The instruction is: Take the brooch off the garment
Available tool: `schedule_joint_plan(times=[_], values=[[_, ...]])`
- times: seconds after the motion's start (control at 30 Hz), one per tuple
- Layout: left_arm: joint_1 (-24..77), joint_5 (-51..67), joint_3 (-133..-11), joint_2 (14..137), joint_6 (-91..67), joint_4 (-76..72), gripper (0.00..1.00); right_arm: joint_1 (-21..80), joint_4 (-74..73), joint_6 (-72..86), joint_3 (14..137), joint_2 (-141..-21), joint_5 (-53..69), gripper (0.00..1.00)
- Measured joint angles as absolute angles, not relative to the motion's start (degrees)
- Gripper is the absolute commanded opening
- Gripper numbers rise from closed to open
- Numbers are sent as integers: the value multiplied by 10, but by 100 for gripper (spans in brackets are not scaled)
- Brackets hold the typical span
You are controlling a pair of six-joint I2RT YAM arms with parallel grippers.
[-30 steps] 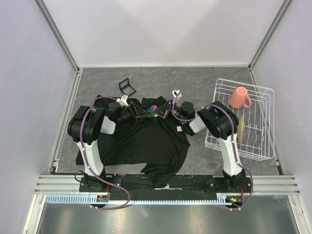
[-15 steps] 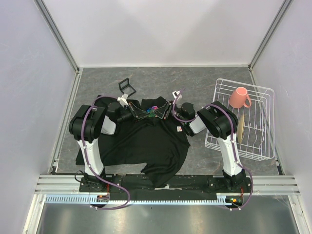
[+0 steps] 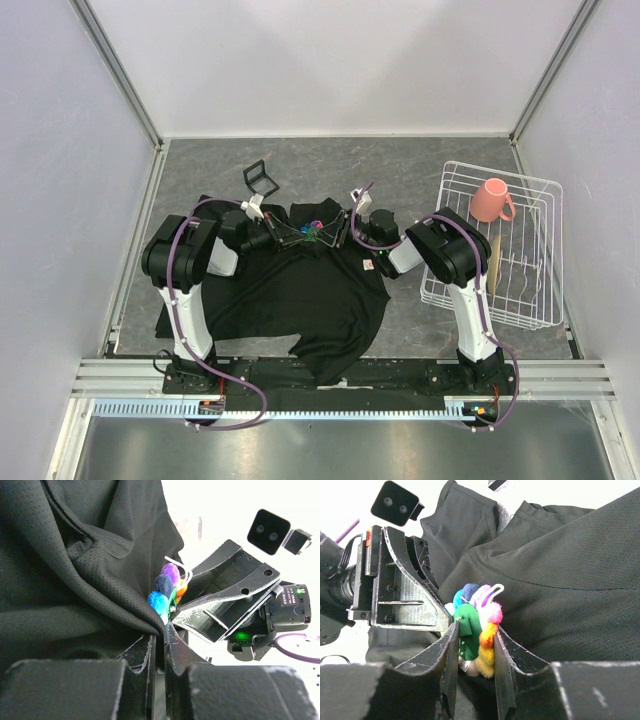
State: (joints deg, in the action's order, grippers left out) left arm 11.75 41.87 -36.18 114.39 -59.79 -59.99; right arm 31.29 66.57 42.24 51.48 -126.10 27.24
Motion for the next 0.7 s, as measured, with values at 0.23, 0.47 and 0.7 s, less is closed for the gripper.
schedule_joint_plan(times=[0.23, 0.47, 0.7], values=[[117, 409, -362, 1144, -591, -588, 7, 313, 663, 422, 518, -1261, 272, 32], [118, 410, -362, 1144, -591, -588, 7, 313, 661, 422, 518, -1261, 269, 23], [117, 406, -362, 1143, -588, -581, 11, 312, 664, 423, 518, -1261, 271, 11]])
